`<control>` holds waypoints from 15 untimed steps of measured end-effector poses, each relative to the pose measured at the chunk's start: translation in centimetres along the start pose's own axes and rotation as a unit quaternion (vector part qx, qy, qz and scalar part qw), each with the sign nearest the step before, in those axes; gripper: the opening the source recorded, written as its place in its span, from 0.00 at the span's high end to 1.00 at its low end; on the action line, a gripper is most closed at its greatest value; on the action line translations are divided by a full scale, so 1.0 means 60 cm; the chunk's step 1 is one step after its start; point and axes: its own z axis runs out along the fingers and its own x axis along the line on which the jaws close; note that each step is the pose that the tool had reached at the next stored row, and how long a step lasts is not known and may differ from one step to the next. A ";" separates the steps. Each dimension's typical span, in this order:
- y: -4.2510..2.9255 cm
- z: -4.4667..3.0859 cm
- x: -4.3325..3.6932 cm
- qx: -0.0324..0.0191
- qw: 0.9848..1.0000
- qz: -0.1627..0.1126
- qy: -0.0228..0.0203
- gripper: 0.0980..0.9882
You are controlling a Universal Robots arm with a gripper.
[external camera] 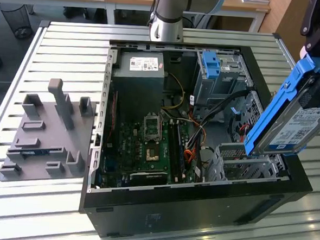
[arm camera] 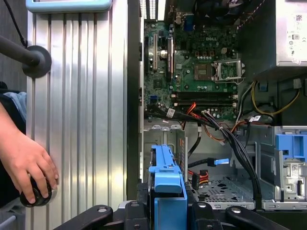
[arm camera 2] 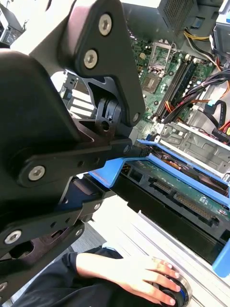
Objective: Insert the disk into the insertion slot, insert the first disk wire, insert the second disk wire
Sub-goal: 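Insert the disk into the insertion slot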
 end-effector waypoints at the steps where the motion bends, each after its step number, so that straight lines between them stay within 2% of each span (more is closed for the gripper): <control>1: 0.000 0.000 0.000 0.000 1.000 0.000 0.000 0.70; 7: 0.001 0.002 0.000 0.002 1.000 0.000 0.000 0.70; 15: 0.004 0.007 -0.001 0.008 1.000 0.000 0.000 0.70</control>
